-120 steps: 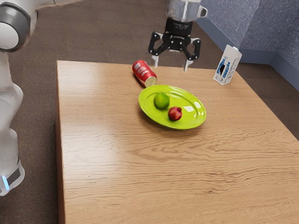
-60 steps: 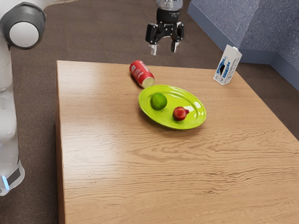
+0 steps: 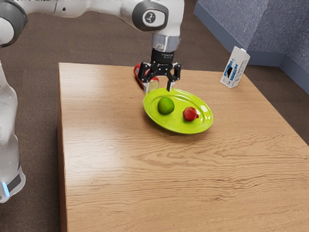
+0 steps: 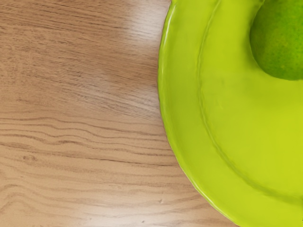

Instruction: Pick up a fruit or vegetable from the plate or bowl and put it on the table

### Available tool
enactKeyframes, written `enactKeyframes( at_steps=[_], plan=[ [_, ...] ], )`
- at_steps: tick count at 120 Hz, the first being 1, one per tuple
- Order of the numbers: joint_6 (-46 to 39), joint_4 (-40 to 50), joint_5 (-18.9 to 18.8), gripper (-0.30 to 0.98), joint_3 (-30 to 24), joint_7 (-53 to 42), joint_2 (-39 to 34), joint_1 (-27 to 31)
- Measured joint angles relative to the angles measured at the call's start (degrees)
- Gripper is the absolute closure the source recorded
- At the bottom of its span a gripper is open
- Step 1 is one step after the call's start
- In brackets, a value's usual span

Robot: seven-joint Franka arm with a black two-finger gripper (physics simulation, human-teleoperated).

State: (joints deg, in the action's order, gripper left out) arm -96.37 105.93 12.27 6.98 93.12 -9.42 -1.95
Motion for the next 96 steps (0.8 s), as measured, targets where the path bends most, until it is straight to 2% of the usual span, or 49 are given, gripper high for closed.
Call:
enactKeyframes(
  at_steps=[35, 54, 86, 96],
  plan=[
    [-6.4, 0.2, -4.6, 0.00, 2.1, -22.2, 4.7, 0.1],
    [-8.8, 0.3, -4.9, 0.00, 4.7, -31.5, 5.9, -0.3],
    [-10.3, 0.3, -4.9, 0.00, 8.0, -43.1, 8.0, 3.1],
    [-10.5, -0.2, -3.8, 0.00, 8.1, -46.1, 9.8, 4.7]
  ],
)
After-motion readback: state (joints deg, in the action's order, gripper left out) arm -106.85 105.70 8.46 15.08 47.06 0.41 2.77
